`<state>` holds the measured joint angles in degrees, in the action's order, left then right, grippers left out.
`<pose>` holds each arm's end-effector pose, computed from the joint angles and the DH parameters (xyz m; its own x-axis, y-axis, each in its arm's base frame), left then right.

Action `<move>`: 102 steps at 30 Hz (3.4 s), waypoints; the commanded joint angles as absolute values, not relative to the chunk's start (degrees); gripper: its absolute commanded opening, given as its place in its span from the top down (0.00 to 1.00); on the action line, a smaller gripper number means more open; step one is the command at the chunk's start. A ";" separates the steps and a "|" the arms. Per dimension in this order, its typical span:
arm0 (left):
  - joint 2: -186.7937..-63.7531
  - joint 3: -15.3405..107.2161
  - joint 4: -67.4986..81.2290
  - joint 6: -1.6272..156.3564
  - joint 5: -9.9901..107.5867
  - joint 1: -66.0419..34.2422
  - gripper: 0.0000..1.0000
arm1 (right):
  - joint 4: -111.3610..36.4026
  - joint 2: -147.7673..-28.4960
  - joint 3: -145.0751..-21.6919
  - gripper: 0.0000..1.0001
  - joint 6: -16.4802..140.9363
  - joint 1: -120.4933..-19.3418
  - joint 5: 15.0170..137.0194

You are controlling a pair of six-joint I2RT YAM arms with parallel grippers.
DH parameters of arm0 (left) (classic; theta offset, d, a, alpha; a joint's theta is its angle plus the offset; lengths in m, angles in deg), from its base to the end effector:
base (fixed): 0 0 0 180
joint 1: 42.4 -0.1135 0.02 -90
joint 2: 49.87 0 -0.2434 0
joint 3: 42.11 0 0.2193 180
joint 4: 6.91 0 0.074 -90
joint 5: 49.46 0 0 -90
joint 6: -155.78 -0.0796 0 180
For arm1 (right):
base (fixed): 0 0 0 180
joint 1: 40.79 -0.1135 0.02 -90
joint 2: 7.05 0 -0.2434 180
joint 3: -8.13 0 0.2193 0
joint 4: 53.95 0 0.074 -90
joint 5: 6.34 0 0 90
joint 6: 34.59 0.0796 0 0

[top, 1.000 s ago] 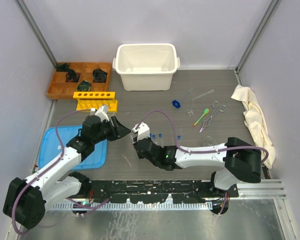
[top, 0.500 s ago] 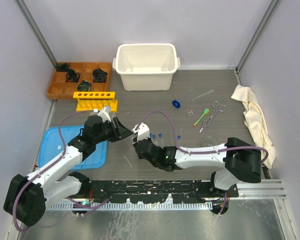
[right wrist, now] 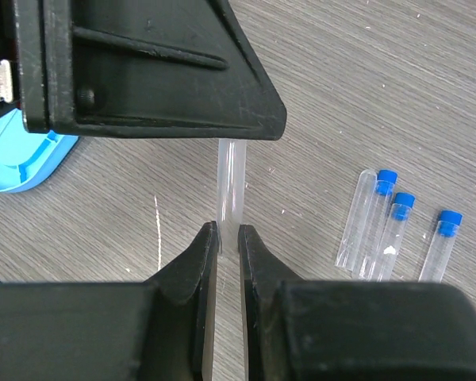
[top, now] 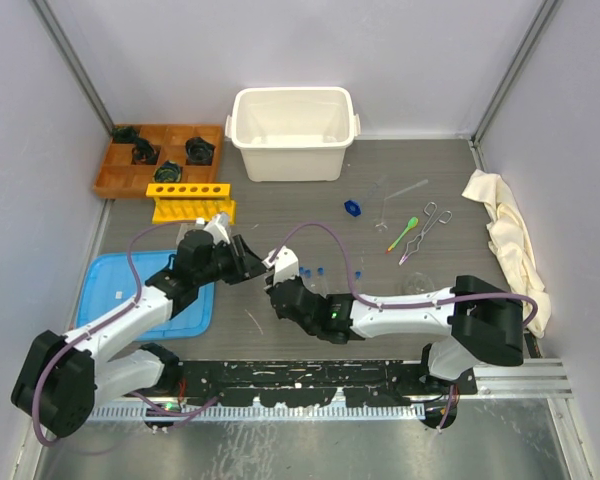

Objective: Organize the chemistry lab equipment
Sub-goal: Pick up the test tube at the center of the board, then insert the test tube into the slot of the test tube rack.

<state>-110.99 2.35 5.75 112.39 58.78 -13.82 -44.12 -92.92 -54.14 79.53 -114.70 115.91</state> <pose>0.2014 -0.1381 0.1905 -0.7997 -0.3503 -0.4876 0.1643 0.6535 -0.7389 0.1299 0.2970 0.1906 -0.4210 -0.2125 -0.8818 -0.5666 0.8208 0.0727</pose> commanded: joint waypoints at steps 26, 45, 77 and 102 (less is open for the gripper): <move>-113.93 7.05 6.47 106.68 53.13 -12.90 0.94 | -43.96 -84.29 -52.49 0.58 81.12 -116.50 119.71; -115.63 18.12 7.18 84.76 11.07 -12.96 1.00 | -41.88 -82.76 -47.06 0.55 83.52 -116.55 125.54; -135.55 18.06 -27.43 84.14 13.77 -33.79 1.00 | -42.90 -74.49 -41.17 0.53 83.84 -114.29 123.51; -136.03 19.89 -29.79 79.08 14.01 -33.79 1.00 | -45.13 -76.34 -40.83 0.52 82.82 -111.29 120.31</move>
<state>-137.83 17.67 -25.51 81.23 14.87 -33.54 -42.06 -76.17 -40.44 82.90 -111.53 120.35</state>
